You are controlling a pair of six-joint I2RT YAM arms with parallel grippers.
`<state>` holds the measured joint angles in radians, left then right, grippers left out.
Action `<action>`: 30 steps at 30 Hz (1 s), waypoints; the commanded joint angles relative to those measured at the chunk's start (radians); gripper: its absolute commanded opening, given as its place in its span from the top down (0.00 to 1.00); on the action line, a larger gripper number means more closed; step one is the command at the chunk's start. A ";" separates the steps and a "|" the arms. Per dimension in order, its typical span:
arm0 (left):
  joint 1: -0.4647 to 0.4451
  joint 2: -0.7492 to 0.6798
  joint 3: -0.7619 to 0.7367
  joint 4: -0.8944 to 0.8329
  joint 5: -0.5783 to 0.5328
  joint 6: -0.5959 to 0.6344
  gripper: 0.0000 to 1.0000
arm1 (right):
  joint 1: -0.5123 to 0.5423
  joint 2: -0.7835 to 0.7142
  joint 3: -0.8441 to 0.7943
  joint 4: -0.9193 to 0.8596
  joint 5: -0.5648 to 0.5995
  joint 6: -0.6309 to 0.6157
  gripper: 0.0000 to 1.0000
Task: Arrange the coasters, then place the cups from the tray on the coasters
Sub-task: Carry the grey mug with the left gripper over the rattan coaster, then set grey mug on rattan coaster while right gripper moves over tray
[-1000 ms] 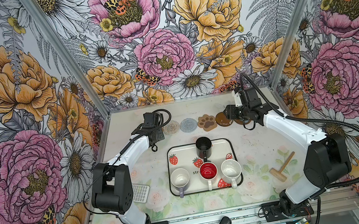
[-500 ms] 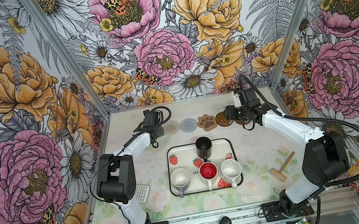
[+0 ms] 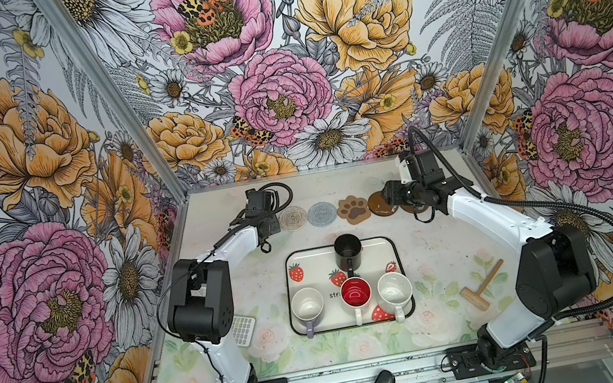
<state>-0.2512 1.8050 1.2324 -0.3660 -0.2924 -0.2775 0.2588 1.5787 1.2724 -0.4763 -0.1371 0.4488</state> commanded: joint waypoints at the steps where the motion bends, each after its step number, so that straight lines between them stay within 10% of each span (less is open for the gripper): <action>1: 0.014 0.002 0.013 0.095 -0.030 0.006 1.00 | 0.005 -0.002 0.019 0.024 -0.011 0.010 0.40; 11: 0.010 -0.007 -0.004 0.082 -0.048 0.002 0.99 | 0.007 -0.011 0.013 0.024 -0.013 0.013 0.40; 22: -0.002 -0.047 -0.016 0.060 -0.070 0.017 0.38 | 0.008 -0.035 0.001 0.025 -0.012 0.014 0.40; 30: -0.025 -0.169 -0.042 0.028 -0.120 0.037 0.27 | 0.017 -0.045 -0.002 0.024 -0.021 0.019 0.40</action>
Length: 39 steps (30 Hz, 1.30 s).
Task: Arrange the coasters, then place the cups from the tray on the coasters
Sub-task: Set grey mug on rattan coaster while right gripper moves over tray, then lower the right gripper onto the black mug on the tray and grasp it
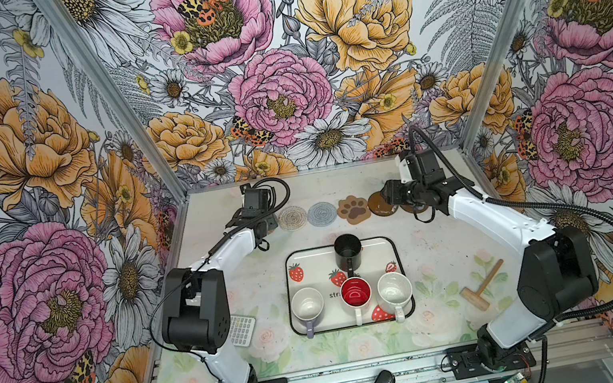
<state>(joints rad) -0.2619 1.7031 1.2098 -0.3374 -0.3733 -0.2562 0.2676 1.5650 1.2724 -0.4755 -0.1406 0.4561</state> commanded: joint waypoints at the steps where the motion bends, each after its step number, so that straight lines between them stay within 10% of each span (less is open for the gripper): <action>1: -0.016 -0.086 -0.026 -0.004 -0.040 0.015 0.26 | 0.012 -0.032 -0.002 0.023 -0.019 0.013 0.40; 18: -0.228 -0.279 -0.053 -0.083 -0.079 -0.029 0.21 | 0.170 -0.007 -0.031 0.023 -0.018 -0.004 0.41; 39: -0.308 -0.435 -0.143 -0.027 -0.028 -0.038 0.20 | 0.456 -0.104 -0.181 -0.094 0.284 0.119 0.41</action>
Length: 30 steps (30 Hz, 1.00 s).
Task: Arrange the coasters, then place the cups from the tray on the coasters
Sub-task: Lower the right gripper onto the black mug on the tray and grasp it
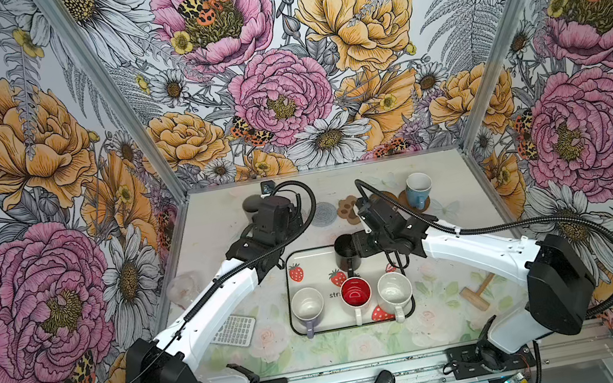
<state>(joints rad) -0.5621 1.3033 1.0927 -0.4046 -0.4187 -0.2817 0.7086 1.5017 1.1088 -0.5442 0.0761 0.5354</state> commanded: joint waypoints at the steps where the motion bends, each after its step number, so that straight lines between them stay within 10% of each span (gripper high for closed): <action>1: -0.009 -0.046 -0.032 0.046 0.025 -0.014 0.20 | 0.022 -0.043 -0.024 -0.026 0.072 0.049 0.41; 30: -0.026 -0.110 -0.098 0.096 0.063 -0.031 0.19 | 0.172 0.158 0.003 -0.004 0.068 0.145 0.38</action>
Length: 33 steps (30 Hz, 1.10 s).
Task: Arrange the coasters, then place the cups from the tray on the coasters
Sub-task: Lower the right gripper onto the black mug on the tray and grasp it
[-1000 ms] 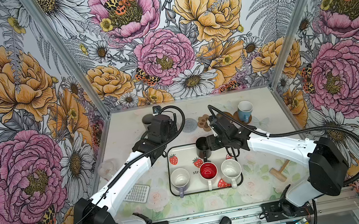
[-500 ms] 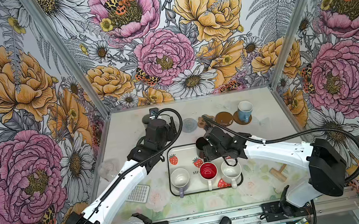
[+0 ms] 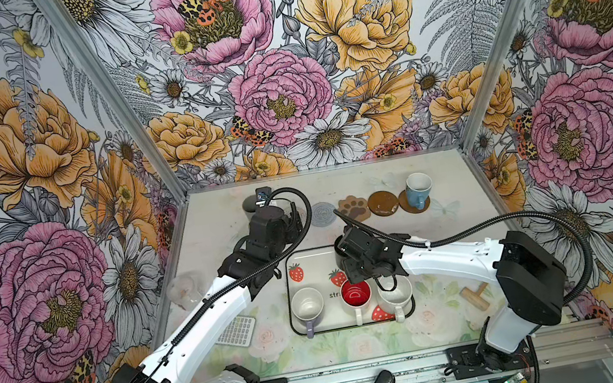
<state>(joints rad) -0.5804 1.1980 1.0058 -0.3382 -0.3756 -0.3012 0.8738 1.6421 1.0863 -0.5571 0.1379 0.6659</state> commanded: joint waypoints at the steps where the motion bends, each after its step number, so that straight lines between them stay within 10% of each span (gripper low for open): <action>1: -0.007 -0.005 -0.011 0.030 0.020 -0.010 0.19 | 0.007 0.023 0.029 0.013 0.005 0.014 0.39; 22: 0.008 0.003 -0.018 0.041 0.025 -0.003 0.19 | -0.050 0.077 0.049 0.059 -0.002 0.026 0.57; 33: 0.017 0.014 -0.021 0.044 0.033 -0.004 0.19 | -0.053 0.079 0.058 0.057 -0.004 0.006 1.00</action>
<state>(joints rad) -0.5755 1.2015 1.0000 -0.3233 -0.3687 -0.3038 0.8299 1.7061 1.1156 -0.5335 0.1200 0.6834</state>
